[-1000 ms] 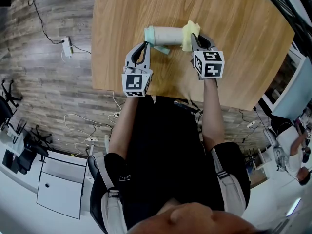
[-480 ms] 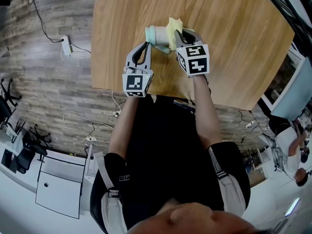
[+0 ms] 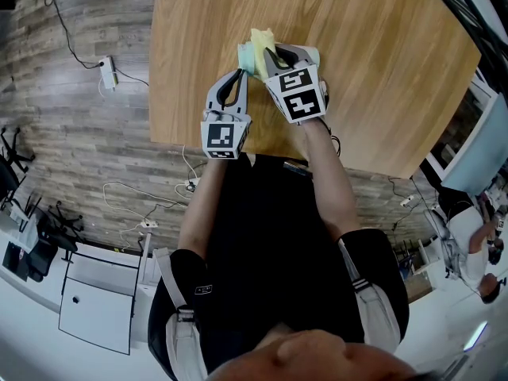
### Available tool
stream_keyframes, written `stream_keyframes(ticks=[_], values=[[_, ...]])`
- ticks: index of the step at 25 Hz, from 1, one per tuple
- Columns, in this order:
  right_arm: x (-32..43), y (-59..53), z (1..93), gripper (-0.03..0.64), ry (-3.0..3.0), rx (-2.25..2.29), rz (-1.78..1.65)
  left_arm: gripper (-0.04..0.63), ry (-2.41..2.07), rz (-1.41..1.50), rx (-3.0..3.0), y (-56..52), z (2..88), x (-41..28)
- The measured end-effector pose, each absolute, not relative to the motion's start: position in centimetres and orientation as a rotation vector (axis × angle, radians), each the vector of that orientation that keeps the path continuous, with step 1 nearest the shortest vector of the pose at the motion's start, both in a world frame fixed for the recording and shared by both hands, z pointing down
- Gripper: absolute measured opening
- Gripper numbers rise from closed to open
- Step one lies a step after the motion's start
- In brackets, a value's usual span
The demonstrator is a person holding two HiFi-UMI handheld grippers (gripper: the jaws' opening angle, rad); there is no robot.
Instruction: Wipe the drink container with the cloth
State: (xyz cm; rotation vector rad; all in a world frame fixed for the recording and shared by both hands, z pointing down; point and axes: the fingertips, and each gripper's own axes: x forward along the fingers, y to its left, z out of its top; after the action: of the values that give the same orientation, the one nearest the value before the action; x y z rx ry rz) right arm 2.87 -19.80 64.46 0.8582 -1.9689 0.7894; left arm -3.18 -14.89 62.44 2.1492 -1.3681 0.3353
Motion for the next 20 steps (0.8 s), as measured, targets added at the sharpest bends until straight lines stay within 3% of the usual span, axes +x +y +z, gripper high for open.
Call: stream_keyframes(ticks=[12,20], values=[[17.3,-19.8,67.0,0.043,-1.707,1.047,0.831,0.028,-1.342,0.351,2.143,-14.1,62.8,-2.9],[14.5,-19.5,66.8,0.043,-1.736,1.004,0.837,0.028,-1.338,0.351,2.14,-13.8,63.0,-3.0]])
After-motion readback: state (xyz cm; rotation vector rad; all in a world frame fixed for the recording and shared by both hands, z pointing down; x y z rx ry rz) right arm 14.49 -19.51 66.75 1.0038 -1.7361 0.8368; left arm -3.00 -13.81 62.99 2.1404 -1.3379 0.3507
